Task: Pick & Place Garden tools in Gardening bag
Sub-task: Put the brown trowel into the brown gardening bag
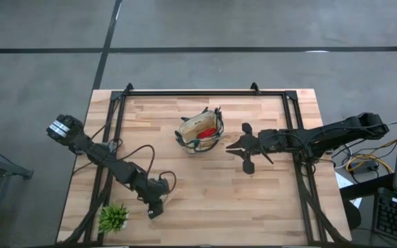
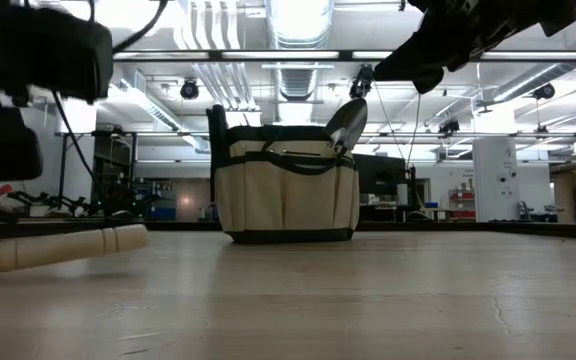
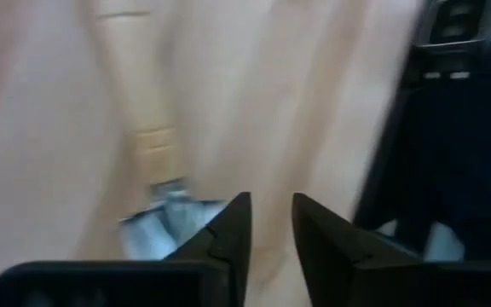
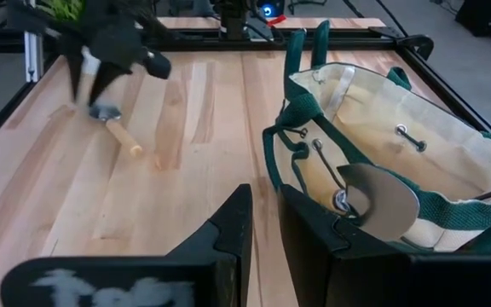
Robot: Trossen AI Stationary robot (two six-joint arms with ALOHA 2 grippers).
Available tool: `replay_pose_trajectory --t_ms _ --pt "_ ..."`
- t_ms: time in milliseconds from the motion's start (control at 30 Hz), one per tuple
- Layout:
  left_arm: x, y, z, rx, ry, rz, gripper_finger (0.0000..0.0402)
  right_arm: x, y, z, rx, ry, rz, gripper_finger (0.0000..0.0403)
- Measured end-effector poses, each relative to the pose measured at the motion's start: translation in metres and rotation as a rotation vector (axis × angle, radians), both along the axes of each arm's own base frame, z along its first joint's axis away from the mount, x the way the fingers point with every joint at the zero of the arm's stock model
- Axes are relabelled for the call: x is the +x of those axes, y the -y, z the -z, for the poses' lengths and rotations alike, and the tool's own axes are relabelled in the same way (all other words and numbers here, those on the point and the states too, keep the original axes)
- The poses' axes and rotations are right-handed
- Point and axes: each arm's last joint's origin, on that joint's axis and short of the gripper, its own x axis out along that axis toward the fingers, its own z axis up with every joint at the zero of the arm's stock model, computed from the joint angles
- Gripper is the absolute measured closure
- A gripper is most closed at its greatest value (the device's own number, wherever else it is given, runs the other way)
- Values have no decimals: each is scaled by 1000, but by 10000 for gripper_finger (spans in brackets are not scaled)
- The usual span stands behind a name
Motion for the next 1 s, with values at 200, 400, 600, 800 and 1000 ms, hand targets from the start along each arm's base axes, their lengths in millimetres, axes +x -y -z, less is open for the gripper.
replay_pose_trajectory --t_ms 200,400,600,800,1000 --pt "3 15 -16 -42 46 -36 243 -2 0 7 -15 -23 -5 351" --pt "-4 30 -23 7 18 -48 220 -5 1 16 -18 -47 -5 351" --pt "-10 40 -18 112 -67 -82 230 -4 0 15 -28 2 -12 351" --pt "-2 56 -11 174 -132 -72 235 -2 0 9 -52 49 -24 351" --pt "2 59 -3 305 -247 -66 235 -1 0 7 -59 71 -27 351"
